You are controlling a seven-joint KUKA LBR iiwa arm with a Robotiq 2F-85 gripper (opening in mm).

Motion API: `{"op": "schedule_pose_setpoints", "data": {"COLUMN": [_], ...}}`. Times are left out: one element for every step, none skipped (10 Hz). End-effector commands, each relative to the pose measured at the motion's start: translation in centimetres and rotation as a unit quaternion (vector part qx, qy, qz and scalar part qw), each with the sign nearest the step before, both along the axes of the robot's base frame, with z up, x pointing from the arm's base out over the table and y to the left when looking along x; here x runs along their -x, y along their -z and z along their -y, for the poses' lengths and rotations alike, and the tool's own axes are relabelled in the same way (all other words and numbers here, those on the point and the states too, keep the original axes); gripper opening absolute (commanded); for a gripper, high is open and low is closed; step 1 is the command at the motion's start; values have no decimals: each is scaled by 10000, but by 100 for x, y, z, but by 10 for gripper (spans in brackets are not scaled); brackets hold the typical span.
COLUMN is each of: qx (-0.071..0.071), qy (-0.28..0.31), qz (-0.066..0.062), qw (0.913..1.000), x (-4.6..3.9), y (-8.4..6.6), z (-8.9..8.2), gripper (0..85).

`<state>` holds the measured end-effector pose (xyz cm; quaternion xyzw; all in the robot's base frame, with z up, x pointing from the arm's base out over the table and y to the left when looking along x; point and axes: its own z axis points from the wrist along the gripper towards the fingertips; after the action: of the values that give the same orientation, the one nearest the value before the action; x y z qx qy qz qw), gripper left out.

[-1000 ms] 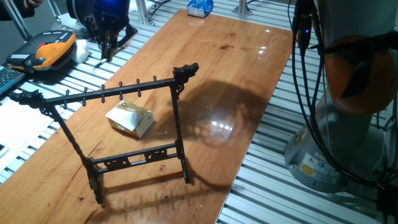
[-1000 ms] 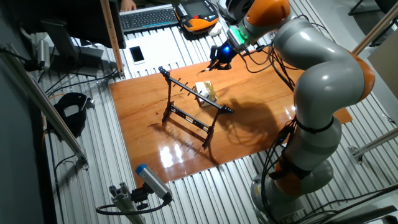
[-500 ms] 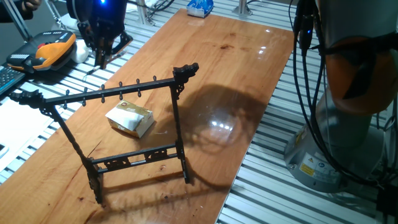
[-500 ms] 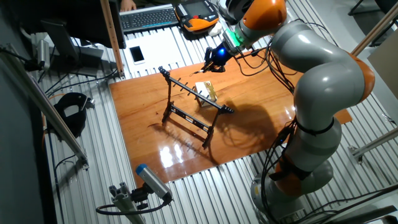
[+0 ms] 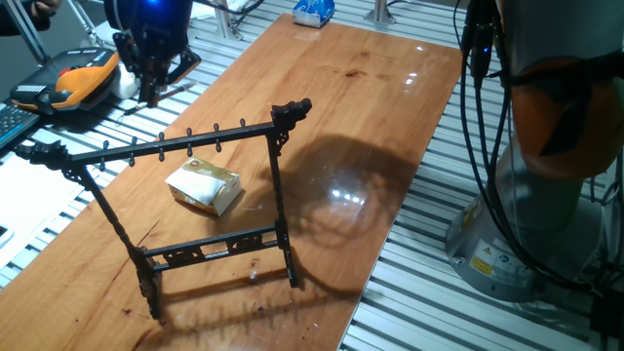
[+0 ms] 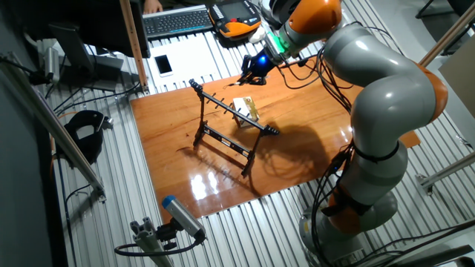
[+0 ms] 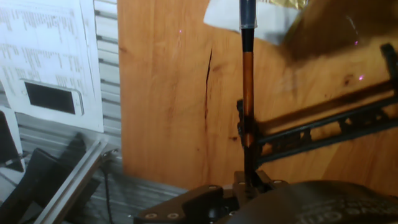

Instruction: Place the brush on the pen rack

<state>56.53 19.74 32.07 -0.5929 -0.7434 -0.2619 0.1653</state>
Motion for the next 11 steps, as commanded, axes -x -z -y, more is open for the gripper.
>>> {"op": "schedule_pose_setpoints", "data": {"qx": [-107,-233,-275,-303,-368,-370,-371,-379,-371,-387,-395], "qy": [41,94,134,197,243,277,287,287,283,294,293], "qz": [-24,-55,-78,-97,-125,-132,-131,-131,-137,-147,-136], "qw": [9999,9997,9995,9993,9989,9988,9988,9988,9988,9987,9987], "x": [0,1,10,14,10,10,7,5,-2,-9,3], "y": [7,13,14,12,7,9,12,18,29,49,50], "z": [-17,-52,-96,-153,-180,-200,-205,-214,-231,-246,-258], "gripper": [0,0,0,0,0,0,0,0,0,0,0]}}
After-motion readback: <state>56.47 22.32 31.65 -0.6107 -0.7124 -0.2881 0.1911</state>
